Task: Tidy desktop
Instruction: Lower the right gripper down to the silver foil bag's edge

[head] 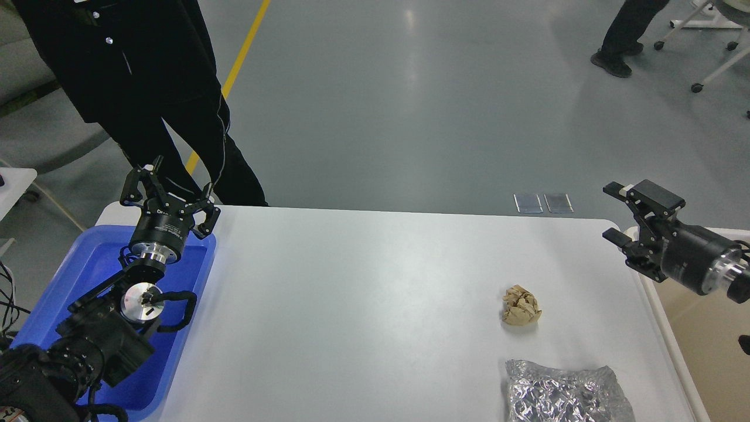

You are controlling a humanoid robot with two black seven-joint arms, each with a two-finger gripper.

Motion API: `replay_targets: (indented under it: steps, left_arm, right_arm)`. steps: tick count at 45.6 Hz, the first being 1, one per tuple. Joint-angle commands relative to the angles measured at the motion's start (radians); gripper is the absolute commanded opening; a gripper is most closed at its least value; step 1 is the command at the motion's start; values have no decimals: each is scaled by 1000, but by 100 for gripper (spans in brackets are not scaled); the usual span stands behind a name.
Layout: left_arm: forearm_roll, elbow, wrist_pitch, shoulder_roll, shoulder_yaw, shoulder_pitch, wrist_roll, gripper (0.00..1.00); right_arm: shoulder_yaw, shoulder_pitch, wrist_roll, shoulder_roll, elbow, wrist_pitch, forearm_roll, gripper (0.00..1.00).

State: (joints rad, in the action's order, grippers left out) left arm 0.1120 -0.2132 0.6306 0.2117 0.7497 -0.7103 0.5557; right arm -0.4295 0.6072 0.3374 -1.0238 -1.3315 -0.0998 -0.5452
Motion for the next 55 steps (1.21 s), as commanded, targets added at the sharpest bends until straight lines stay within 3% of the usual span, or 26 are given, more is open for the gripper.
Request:
replay_targets:
  steps: [1, 4, 8, 11, 18, 30, 34, 43, 55]
  left_arm:
    - [0, 0, 0, 0, 0, 0, 0, 100]
    - [0, 0, 0, 0, 0, 0, 0, 100]
    - [0, 0, 0, 0, 0, 0, 0, 100]
    - [0, 0, 1, 0, 0, 0, 0, 100]
    - [0, 0, 1, 0, 0, 0, 0, 100]
    - [0, 0, 1, 0, 0, 0, 0, 100]
    - [0, 0, 1, 0, 0, 0, 0, 100]
    - [0, 0, 1, 0, 0, 0, 0, 100]
    - [0, 0, 1, 0, 0, 0, 0, 100]
  right_arm:
    - [91, 40, -15, -116, -113, -27, -174, 100]
    - [92, 33, -40, -134, -138, -46, -203, 100]
    - [94, 28, -132, -157, -156, -77, -231, 100]
    - [116, 28, -159, -176, -158, -101, -280, 100]
    - [184, 28, -158, -228, -184, -118, -475, 100]
    - [278, -3, -152, -214, -184, -92, -826, 100]
    - [293, -44, -152, -187, -184, -19, -854, 100]
    - [334, -217, -143, -127, -173, 302, -1042, 100]
    - [345, -273, -121, -61, -94, 325, -1108, 100]
